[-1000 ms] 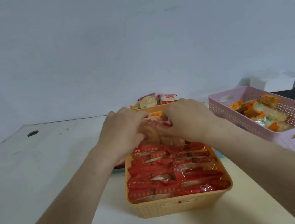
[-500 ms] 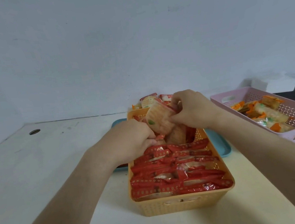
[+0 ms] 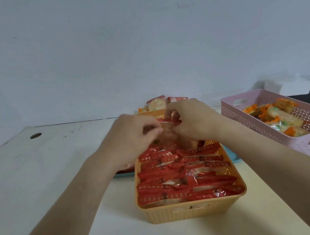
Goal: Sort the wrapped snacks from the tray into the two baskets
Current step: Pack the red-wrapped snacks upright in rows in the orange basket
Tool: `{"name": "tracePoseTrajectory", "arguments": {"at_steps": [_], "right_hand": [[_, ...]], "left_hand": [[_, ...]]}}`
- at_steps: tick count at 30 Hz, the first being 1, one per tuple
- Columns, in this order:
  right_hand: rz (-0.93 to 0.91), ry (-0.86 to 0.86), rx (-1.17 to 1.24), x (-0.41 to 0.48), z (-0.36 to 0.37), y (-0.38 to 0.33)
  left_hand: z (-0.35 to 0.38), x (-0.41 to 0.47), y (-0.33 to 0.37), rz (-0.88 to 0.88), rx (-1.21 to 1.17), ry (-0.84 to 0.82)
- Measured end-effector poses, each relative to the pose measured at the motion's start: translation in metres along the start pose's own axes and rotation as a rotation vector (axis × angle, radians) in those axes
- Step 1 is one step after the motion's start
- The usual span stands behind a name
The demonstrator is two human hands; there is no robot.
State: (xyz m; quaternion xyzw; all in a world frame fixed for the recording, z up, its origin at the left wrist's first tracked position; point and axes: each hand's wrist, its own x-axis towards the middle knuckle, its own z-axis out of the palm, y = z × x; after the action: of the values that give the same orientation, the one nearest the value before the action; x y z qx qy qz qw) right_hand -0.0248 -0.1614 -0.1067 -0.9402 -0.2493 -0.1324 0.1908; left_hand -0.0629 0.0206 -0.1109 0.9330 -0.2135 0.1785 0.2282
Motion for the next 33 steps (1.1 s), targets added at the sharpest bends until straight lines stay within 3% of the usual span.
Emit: {"name": "tracePoseTrajectory", "arguments": {"at_steps": [2,7,11,13,16,24,28,33], "right_hand": [[-0.055,-0.021,-0.05,0.002,0.003,0.002],[-0.083,-0.085,-0.042,0.0,0.012,0.01],[-0.026,-0.074,0.097,-0.007,-0.002,0.016],[0.004,-0.036,-0.013,-0.011,-0.008,0.018],[0.013,-0.121,-0.218,-0.017,-0.008,0.011],[0.041,-0.13,-0.292,-0.02,0.003,0.004],[0.033,-0.063,-0.162,-0.017,0.006,0.007],[0.01,0.216,0.2,-0.02,0.003,0.011]], "left_hand": [[-0.002,0.002,-0.001,0.013,-0.008,0.141],[0.003,0.005,0.001,0.017,0.194,-0.122],[0.005,0.004,0.001,-0.029,0.26,-0.197],[0.004,0.003,0.002,-0.031,0.287,-0.235],[0.003,0.006,0.003,-0.008,0.327,-0.235],[0.01,0.006,0.001,0.012,0.351,-0.325],[0.012,0.003,0.002,-0.002,0.387,-0.325],[0.014,-0.002,0.005,-0.002,0.357,-0.254]]}}
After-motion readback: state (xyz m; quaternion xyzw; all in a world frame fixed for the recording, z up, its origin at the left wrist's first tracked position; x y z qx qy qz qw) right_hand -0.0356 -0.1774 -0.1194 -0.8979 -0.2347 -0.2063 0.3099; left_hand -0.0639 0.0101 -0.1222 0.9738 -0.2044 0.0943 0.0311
